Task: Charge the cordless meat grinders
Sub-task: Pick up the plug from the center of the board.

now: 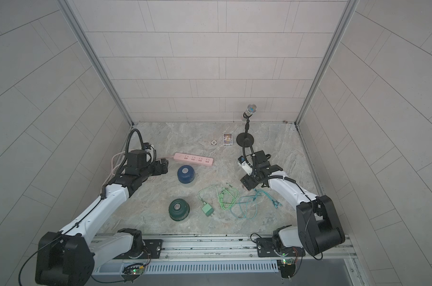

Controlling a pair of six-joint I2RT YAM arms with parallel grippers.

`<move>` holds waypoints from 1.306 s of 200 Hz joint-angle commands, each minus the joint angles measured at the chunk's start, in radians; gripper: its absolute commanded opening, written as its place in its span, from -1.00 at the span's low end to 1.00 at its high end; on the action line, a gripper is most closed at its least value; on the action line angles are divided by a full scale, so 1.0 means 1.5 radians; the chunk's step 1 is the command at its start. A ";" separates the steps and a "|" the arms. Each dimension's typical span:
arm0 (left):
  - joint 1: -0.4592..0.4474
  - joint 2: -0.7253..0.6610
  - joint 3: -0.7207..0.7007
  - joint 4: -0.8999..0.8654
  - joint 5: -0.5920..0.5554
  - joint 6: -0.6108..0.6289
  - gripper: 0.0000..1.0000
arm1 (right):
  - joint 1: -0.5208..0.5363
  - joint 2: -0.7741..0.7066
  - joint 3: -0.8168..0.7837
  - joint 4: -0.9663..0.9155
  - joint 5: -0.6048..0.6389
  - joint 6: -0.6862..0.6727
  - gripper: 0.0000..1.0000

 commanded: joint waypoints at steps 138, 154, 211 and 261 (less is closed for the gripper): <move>-0.026 0.019 0.079 -0.116 0.077 -0.026 0.87 | 0.027 0.106 0.046 -0.066 -0.003 -0.020 -0.01; -0.026 0.029 0.099 -0.136 0.094 -0.026 0.87 | 0.027 0.090 0.058 -0.074 -0.012 -0.021 -0.04; -0.027 0.067 0.150 -0.184 0.151 -0.027 0.82 | 0.031 0.079 0.067 -0.089 -0.031 -0.031 0.10; -0.027 0.064 0.148 -0.194 0.155 -0.025 0.82 | 0.041 0.074 0.025 -0.073 0.037 -0.030 0.52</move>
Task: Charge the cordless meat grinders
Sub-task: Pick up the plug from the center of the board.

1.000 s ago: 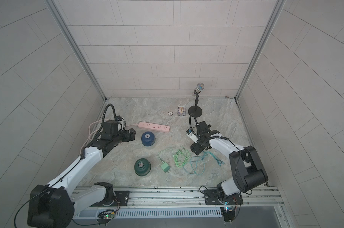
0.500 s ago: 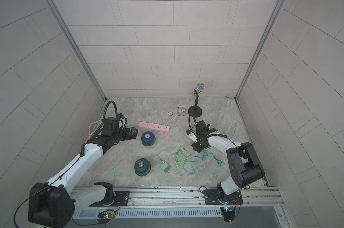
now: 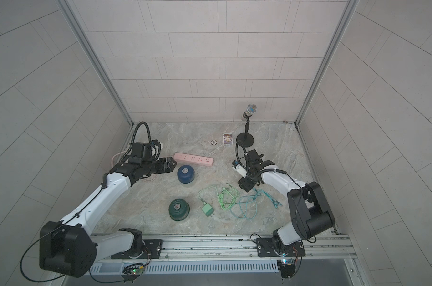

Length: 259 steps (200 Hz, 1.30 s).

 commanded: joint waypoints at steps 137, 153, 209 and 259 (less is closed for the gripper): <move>-0.006 0.029 0.091 -0.082 0.078 0.006 0.75 | 0.014 0.011 0.057 -0.028 0.022 -0.017 -0.41; -0.007 0.051 0.125 -0.104 0.109 0.004 0.70 | 0.014 -0.007 0.083 -0.041 -0.018 -0.022 -0.44; -0.092 0.153 0.242 -0.118 0.207 -0.048 0.59 | 0.053 -0.056 0.144 -0.040 -0.121 -0.029 -0.46; -0.228 0.279 0.330 -0.056 0.282 -0.122 0.49 | 0.099 -0.077 0.155 -0.006 -0.157 -0.015 -0.45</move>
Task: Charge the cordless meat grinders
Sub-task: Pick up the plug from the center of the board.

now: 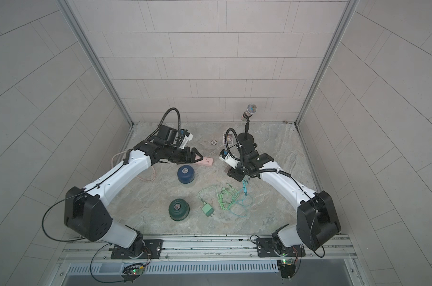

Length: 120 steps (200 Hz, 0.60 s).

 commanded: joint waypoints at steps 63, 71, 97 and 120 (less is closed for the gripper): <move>-0.110 0.120 0.082 0.041 0.146 -0.076 0.37 | 0.030 -0.084 -0.006 0.062 -0.073 0.040 -0.44; -0.110 0.120 0.073 0.057 0.155 -0.087 0.34 | 0.030 -0.089 -0.009 0.065 -0.080 0.044 -0.44; -0.112 0.113 0.038 0.148 0.193 -0.144 0.26 | 0.031 -0.098 -0.014 0.071 -0.098 0.059 -0.43; -0.113 0.109 0.025 0.177 0.216 -0.169 0.07 | 0.030 -0.118 -0.031 0.100 -0.102 0.083 -0.43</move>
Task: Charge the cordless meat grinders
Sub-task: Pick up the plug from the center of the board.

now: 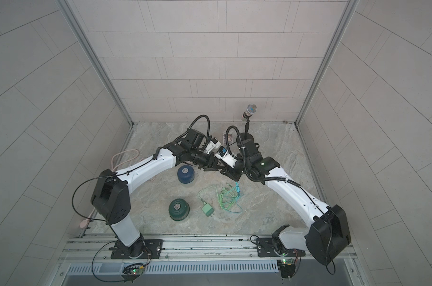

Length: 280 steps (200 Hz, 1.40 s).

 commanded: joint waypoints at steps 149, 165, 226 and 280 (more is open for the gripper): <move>0.057 -0.032 -0.128 0.577 -0.018 -0.470 -0.85 | -0.106 -0.133 0.003 0.086 -0.016 0.542 0.56; 0.057 -0.027 -0.141 0.682 -0.055 -0.546 -0.86 | -0.119 -0.119 0.007 0.101 -0.041 0.642 0.42; 0.045 -0.018 -0.175 0.847 -0.121 -0.653 -0.89 | -0.131 -0.087 -0.020 0.292 -0.110 0.901 0.24; 0.021 -0.018 -0.185 0.898 -0.143 -0.687 -0.89 | -0.131 -0.050 -0.052 0.410 -0.110 0.977 0.11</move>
